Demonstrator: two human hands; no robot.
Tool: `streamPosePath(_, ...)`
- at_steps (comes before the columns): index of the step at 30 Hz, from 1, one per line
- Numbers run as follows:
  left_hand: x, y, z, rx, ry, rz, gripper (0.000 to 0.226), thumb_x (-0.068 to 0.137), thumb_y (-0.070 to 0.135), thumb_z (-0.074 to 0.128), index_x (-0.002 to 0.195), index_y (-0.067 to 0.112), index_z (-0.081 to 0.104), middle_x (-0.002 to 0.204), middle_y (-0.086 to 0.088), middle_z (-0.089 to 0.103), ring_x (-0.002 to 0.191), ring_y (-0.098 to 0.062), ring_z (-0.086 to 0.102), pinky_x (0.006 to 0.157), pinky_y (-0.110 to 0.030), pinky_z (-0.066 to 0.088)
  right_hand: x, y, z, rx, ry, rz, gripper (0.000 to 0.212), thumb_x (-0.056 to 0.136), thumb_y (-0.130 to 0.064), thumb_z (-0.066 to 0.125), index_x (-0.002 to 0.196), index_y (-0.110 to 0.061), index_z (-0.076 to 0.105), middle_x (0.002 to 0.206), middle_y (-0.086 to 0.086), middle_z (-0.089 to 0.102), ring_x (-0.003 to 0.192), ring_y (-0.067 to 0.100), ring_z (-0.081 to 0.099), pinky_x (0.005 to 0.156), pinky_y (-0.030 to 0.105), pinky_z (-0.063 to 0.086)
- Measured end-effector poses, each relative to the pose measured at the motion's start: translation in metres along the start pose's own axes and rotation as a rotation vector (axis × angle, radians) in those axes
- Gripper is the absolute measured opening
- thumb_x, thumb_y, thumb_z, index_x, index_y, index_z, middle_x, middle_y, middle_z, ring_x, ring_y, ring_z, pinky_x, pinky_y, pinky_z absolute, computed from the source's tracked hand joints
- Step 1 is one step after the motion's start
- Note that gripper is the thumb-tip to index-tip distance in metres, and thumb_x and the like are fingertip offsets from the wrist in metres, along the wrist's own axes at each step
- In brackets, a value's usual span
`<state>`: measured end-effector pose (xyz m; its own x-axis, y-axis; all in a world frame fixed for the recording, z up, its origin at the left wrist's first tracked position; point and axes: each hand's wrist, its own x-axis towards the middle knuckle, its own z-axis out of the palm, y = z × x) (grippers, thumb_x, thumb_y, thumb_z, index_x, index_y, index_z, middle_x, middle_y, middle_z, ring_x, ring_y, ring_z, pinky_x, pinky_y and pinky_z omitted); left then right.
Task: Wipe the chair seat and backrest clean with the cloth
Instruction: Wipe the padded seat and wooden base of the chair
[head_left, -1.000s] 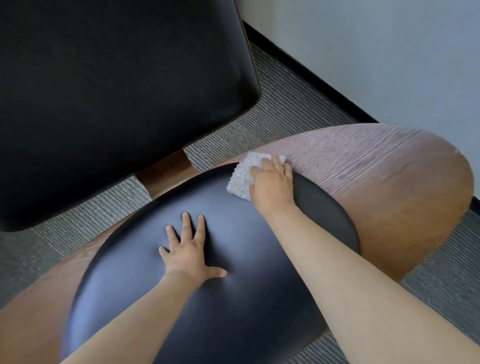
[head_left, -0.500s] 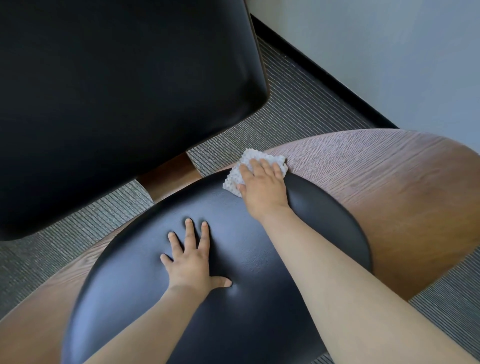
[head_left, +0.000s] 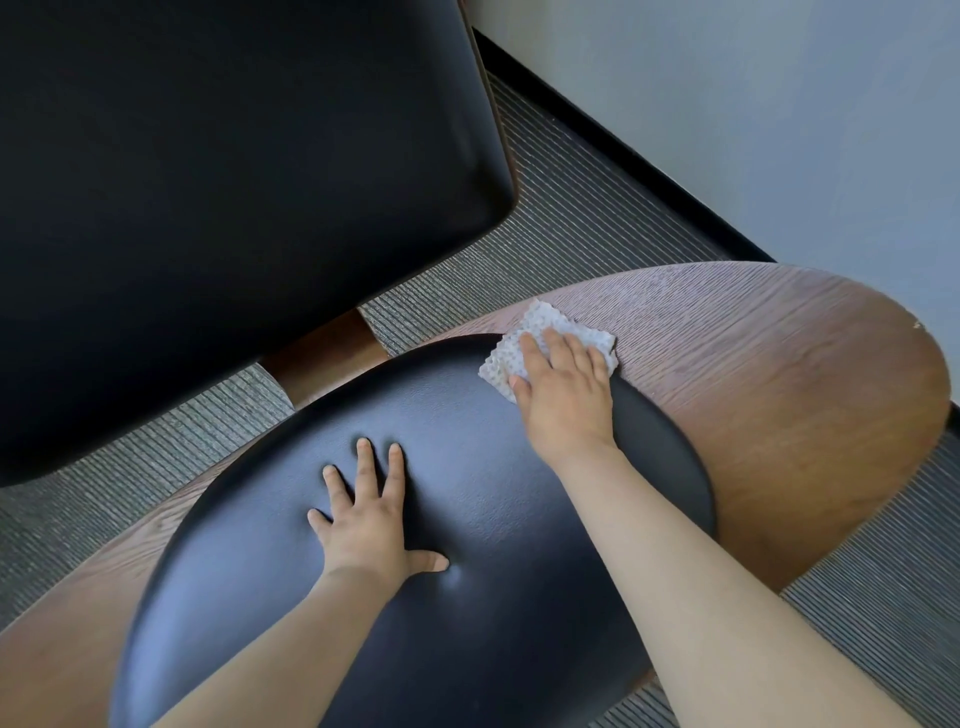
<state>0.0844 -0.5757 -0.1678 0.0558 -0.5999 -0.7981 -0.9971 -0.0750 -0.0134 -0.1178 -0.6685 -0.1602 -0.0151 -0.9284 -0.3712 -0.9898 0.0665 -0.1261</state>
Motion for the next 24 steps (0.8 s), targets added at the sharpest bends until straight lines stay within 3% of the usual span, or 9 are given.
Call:
streamPosePath(9,-0.001,0.001,-0.002,-0.023,-0.001,0.004,0.136,0.056,0.074,0.071,0.147,0.030,-0.021,0.155,-0.001,-0.029,0.143,-0.042,-0.010,0.109,-0.058,0.026,-0.037,0.032,-0.001,0.034,0.143,0.109,0.052,0.095,-0.036,0.049,0.143,-0.019,0.040,0.147,0.010,0.040,0.136,0.031,0.033,0.113,0.046,0.020)
streamPosePath(19,-0.003,0.003,-0.012,-0.082,-0.042,0.015,0.134,0.058,0.065,0.077,0.150,0.028,-0.014,0.157,-0.003,-0.022,0.143,-0.042,-0.007,0.109,-0.052,0.031,-0.082,0.057,0.000,-0.027,0.199,0.189,0.053,0.095,-0.035,0.049,0.144,-0.017,0.039,0.145,0.013,0.041,0.135,0.031,0.035,0.111,0.047,0.026)
streamPosePath(24,-0.026,0.023,-0.016,-0.185,-0.059,0.223,0.109,0.075,0.051,0.072,0.152,0.024,0.000,0.159,-0.001,-0.015,0.147,-0.032,-0.002,0.115,-0.042,0.025,-0.114,0.068,-0.004,-0.008,0.172,0.270,0.056,0.094,-0.036,0.049,0.145,-0.018,0.035,0.147,0.014,0.037,0.135,0.032,0.035,0.109,0.046,0.031)
